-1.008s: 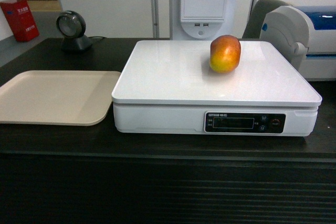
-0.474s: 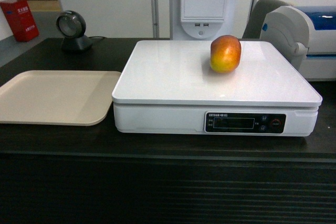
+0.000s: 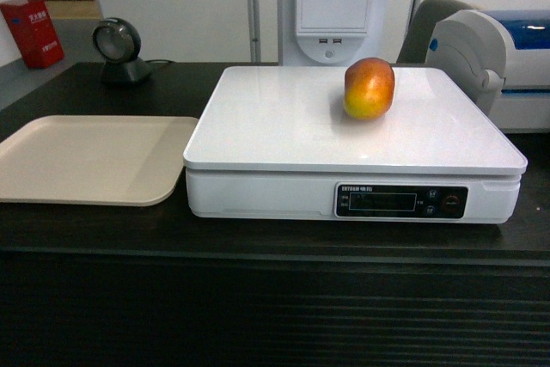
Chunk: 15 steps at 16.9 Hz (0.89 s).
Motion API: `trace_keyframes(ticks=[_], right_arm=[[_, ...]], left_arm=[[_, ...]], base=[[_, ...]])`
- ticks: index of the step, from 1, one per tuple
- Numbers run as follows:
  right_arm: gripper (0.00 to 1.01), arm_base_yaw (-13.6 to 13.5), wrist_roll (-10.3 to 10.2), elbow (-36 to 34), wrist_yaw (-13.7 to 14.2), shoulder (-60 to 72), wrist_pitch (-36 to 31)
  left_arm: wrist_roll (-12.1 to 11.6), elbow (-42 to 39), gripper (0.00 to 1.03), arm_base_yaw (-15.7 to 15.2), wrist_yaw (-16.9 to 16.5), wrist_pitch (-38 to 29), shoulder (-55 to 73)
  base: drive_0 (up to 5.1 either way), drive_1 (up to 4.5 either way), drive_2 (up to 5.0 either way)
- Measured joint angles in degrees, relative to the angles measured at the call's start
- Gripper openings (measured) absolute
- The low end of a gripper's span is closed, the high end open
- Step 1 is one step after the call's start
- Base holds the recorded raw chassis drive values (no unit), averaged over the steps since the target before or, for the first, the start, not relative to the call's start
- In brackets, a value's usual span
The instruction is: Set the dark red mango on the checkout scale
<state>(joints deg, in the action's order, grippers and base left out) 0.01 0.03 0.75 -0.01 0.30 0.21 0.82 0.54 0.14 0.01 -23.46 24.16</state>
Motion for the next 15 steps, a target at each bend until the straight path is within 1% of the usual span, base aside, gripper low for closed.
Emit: trace_keyframes(ticks=[8, 11, 12, 13, 14, 15], right_arm=[[0.98, 0.0, 0.0, 0.0, 0.0, 0.0, 0.0], [0.98, 0.0, 0.0, 0.0, 0.0, 0.0, 0.0], [0.98, 0.0, 0.0, 0.0, 0.0, 0.0, 0.0], [0.98, 0.0, 0.0, 0.0, 0.0, 0.0, 0.0], [0.98, 0.0, 0.0, 0.0, 0.0, 0.0, 0.0], [0.98, 0.0, 0.0, 0.0, 0.0, 0.0, 0.0]], left_arm=[[0.0, 0.0, 0.02, 0.0, 0.0, 11.0, -11.8], [0.0, 0.0, 0.02, 0.0, 0.0, 13.8, -14.6], [0.0, 0.0, 0.02, 0.0, 0.0, 21.4, -19.4], [0.0, 0.0, 0.02, 0.0, 0.0, 24.2, -21.8], [0.0, 0.0, 0.02, 0.0, 0.0, 24.3, -23.1], [0.0, 0.0, 0.02, 0.0, 0.0, 22.8, -23.7]], base=[[0.0, 0.0, 0.0], [0.0, 0.0, 0.0], [0.0, 0.0, 0.0], [0.0, 0.0, 0.0], [0.0, 0.0, 0.0], [0.0, 0.0, 0.0]])
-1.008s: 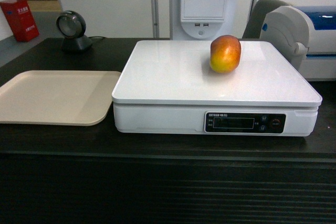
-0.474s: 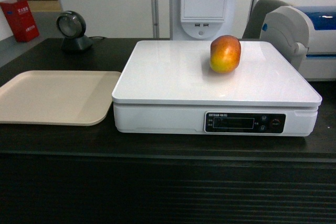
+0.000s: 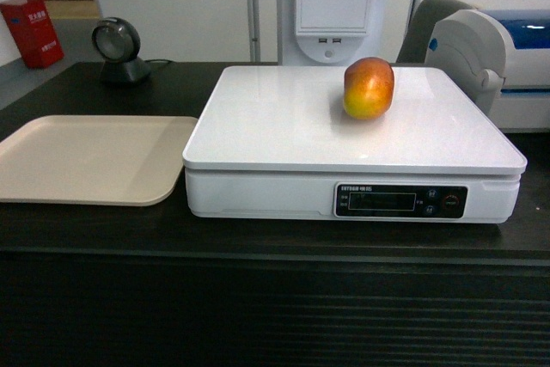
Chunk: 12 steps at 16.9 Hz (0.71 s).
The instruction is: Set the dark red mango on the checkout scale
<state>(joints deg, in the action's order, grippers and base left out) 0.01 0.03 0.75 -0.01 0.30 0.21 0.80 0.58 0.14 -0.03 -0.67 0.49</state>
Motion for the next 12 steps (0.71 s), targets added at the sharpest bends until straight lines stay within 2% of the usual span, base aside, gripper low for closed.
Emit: trace_keyframes(ticks=[5, 7, 8, 12], right_arm=[[0.98, 0.0, 0.0, 0.0, 0.0, 0.0, 0.0], [0.98, 0.0, 0.0, 0.0, 0.0, 0.0, 0.0], [0.98, 0.0, 0.0, 0.0, 0.0, 0.0, 0.0], [0.98, 0.0, 0.0, 0.0, 0.0, 0.0, 0.0]], left_arm=[[0.0, 0.0, 0.02, 0.0, 0.1, 1.0, 0.1], [0.0, 0.0, 0.19, 0.0, 0.1, 0.9, 0.1], [0.0, 0.0, 0.48, 0.0, 0.0, 0.9, 0.1], [0.0, 0.0, 0.93, 0.0, 0.0, 0.9, 0.1]], base=[[0.0, 0.0, 0.0], [0.0, 0.0, 0.0], [0.0, 0.0, 0.0], [0.0, 0.0, 0.0]])
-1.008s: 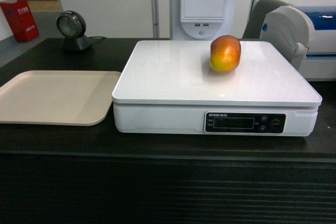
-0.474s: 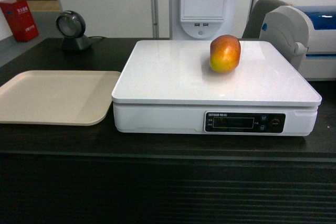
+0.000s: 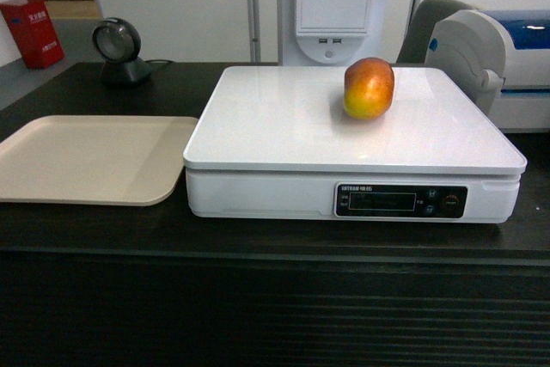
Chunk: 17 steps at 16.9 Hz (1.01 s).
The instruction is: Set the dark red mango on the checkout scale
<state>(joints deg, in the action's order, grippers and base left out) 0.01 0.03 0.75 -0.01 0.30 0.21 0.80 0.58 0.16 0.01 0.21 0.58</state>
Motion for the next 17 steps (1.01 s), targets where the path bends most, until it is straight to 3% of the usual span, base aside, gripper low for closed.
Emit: trace_keyframes(ticks=[1, 17], right_arm=[[0.98, 0.0, 0.0, 0.0, 0.0, 0.0, 0.0], [0.98, 0.0, 0.0, 0.0, 0.0, 0.0, 0.0]], left_arm=[[-0.1, 0.0, 1.0, 0.0, 0.0, 0.0, 0.0], [0.0, 0.0, 0.98, 0.0, 0.0, 0.0, 0.0]], base=[[0.0, 0.0, 0.0], [0.0, 0.0, 0.0]])
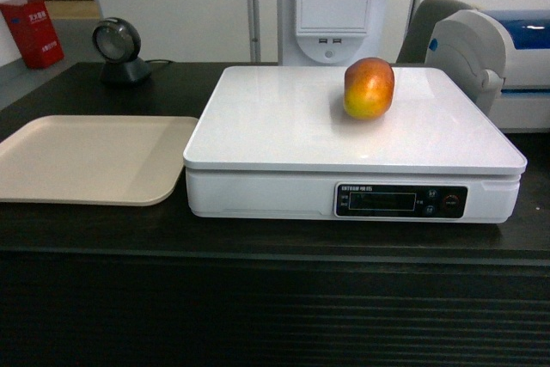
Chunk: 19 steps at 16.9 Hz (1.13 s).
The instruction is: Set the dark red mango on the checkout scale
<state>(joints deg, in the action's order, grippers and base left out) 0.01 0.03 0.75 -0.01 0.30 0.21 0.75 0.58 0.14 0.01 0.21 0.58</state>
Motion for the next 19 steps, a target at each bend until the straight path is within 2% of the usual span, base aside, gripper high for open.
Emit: trace_keyframes(ticks=[19], right_arm=[[0.98, 0.0, 0.0, 0.0, 0.0, 0.0, 0.0]], left_arm=[[0.0, 0.0, 0.98, 0.0, 0.0, 0.0, 0.0]], base=[[0.0, 0.0, 0.0]])
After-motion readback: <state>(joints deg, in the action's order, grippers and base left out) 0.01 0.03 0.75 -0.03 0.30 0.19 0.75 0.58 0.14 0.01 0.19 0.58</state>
